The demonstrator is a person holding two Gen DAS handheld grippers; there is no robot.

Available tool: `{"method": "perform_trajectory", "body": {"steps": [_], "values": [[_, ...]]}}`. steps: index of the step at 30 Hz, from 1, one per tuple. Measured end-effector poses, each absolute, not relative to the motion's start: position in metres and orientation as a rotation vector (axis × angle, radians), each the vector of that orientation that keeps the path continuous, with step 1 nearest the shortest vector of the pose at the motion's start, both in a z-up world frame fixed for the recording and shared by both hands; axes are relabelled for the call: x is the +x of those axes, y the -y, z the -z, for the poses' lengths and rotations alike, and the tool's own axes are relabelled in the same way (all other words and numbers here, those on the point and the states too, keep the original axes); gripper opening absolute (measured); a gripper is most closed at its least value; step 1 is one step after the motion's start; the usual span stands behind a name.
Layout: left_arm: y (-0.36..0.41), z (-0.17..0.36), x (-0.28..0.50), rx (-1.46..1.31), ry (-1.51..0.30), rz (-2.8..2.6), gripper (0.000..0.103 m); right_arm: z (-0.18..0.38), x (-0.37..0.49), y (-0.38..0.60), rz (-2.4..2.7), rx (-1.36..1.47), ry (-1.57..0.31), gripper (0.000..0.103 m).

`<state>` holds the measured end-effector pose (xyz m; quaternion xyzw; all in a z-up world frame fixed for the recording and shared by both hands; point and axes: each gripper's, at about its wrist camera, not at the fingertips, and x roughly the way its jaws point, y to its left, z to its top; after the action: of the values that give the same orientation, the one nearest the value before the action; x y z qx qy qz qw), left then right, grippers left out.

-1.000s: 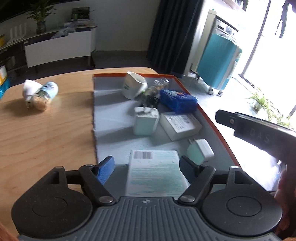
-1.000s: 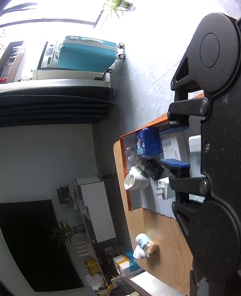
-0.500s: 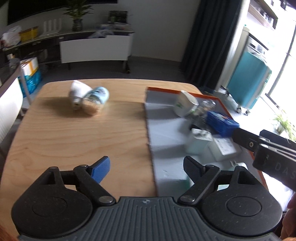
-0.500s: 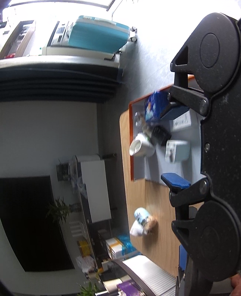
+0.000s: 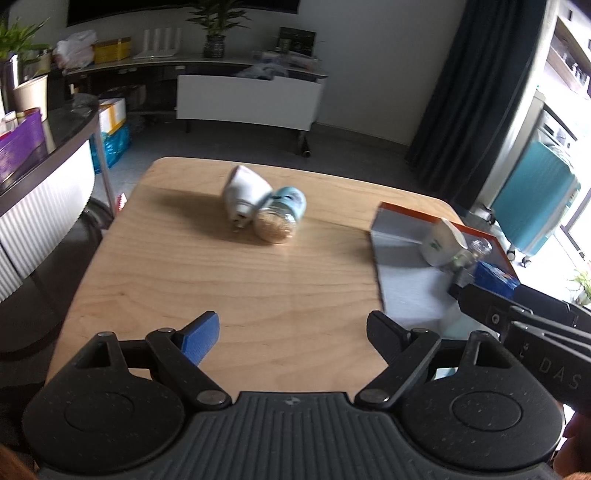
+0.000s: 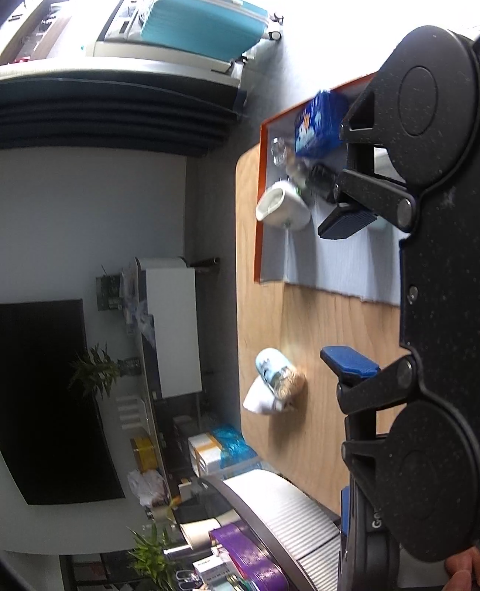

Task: Organize rigid objects
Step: 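Move both open tools back toward the white device and toothpick jar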

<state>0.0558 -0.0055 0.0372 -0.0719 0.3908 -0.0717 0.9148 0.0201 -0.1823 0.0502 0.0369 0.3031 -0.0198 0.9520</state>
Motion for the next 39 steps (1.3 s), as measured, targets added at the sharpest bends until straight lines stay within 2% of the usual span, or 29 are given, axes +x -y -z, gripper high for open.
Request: {"method": "perform_trajectory", "body": {"steps": [26,39], "values": [[-0.048,-0.027,0.093,-0.193,-0.809,0.059,0.090,-0.036,0.072,0.126,-0.048,0.036,-0.669,0.078],[-0.061,-0.013,0.157,-0.148,-0.793,0.058,0.092,-0.022,0.101,0.121,-0.039,0.070,-0.685,0.078]]}}
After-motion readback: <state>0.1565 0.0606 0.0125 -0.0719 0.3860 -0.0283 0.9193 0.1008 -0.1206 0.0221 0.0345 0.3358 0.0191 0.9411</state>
